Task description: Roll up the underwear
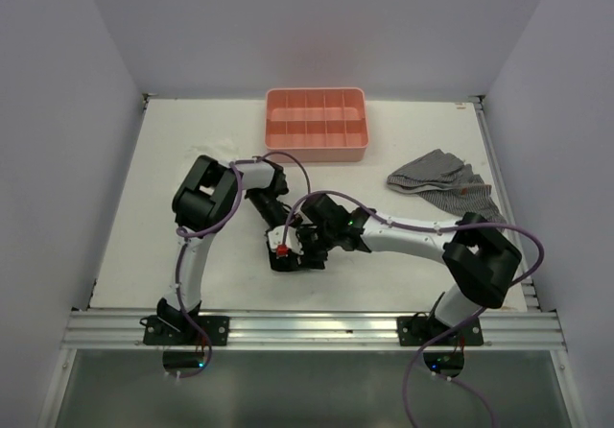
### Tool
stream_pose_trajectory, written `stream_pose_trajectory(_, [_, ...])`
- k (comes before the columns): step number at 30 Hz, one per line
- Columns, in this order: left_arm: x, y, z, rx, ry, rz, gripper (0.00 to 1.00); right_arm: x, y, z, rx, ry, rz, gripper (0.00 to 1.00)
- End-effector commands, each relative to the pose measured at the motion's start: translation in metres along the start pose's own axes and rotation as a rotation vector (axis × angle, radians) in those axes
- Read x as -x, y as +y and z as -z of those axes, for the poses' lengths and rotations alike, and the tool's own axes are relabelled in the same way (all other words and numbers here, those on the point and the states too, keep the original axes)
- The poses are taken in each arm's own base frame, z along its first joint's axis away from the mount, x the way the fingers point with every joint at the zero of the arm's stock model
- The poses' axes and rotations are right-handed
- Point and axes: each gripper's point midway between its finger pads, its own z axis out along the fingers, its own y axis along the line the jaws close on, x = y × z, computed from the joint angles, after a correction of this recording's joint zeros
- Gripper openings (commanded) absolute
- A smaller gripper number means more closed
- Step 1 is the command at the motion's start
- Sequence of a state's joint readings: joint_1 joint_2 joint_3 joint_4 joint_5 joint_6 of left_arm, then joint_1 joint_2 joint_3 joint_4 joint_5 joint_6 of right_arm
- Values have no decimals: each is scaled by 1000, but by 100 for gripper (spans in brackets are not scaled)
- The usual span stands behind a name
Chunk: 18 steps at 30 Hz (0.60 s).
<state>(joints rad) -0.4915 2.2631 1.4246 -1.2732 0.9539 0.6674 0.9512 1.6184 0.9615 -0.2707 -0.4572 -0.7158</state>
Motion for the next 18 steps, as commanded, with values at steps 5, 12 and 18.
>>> stream_pose_trajectory(5, [-15, 93, 0, 291, 121, -142, 16, 5, -5, -23, -21, -37, 42, 56])
stream_pose_trajectory(12, [-14, 94, 4, 297, 106, -139, 20, -20, -7, -41, -24, 32, 34, 54])
stream_pose_trajectory(18, [-15, 93, 7, 304, 96, -142, 21, -24, -8, -40, -47, 37, 37, 32])
